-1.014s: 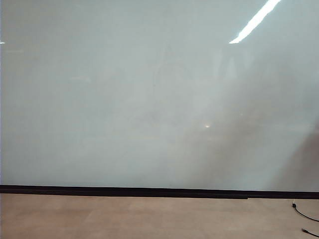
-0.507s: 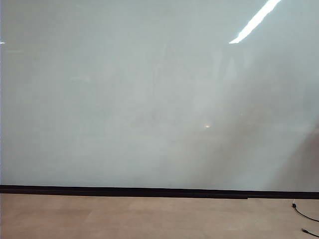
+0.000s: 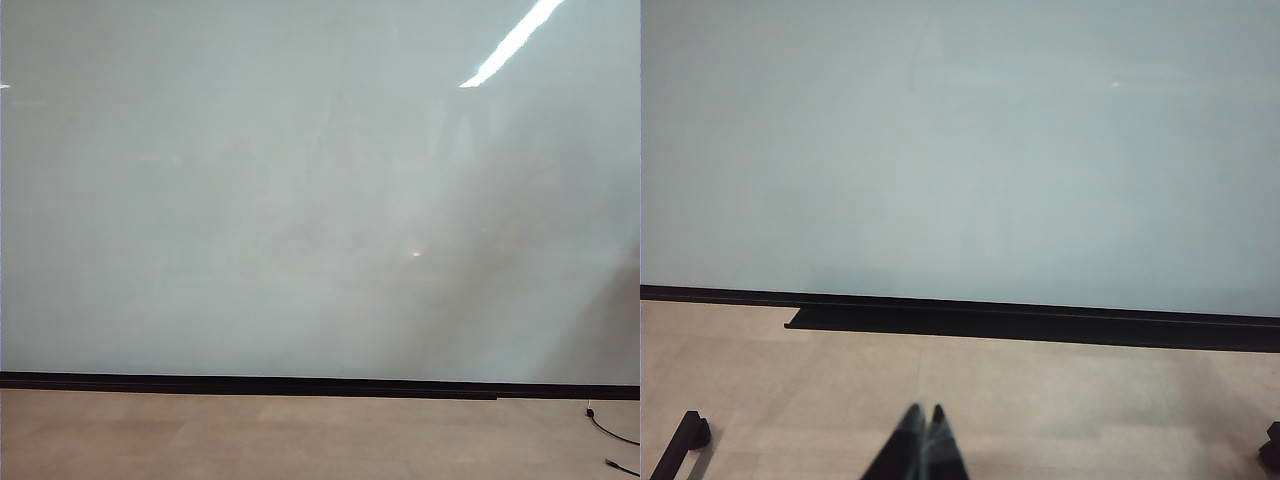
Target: Pick up the pen on the shelf to the right of the whiteboard and write the letter A.
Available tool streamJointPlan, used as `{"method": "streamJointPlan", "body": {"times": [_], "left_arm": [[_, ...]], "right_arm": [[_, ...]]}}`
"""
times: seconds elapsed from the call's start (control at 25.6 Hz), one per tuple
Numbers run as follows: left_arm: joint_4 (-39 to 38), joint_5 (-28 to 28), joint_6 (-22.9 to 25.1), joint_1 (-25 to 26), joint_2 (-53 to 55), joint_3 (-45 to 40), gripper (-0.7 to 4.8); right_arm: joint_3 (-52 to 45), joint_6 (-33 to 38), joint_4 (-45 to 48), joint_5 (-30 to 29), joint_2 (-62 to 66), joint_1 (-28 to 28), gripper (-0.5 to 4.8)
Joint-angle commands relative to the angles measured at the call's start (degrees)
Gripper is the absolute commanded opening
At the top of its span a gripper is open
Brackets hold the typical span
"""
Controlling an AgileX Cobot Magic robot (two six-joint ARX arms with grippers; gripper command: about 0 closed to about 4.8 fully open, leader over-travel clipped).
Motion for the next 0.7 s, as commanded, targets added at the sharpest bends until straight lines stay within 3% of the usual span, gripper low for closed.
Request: {"method": "streamJointPlan", "body": {"times": [0.04, 0.51, 0.62, 0.7], "left_arm": [[0.3, 0.2, 0.3, 0.0, 0.0, 0.2, -0.04], [0.3, 0.2, 0.2, 0.0, 0.0, 0.2, -0.04], [0.3, 0.2, 0.3, 0.0, 0.0, 0.2, -0.04], [0.3, 0.2, 0.3, 0.0, 0.0, 0.2, -0.04]], "right_arm": [[0.2, 0.0, 1.2, -0.2, -0.2, 0.0, 2.06], [0.6, 0.0, 1.3, -0.2, -0.2, 0.0, 2.05], [0.5, 0.0, 1.3, -0.3, -0.2, 0.0, 1.27], [0.5, 0.0, 1.3, -0.5, -0.2, 0.0, 0.26]]}}
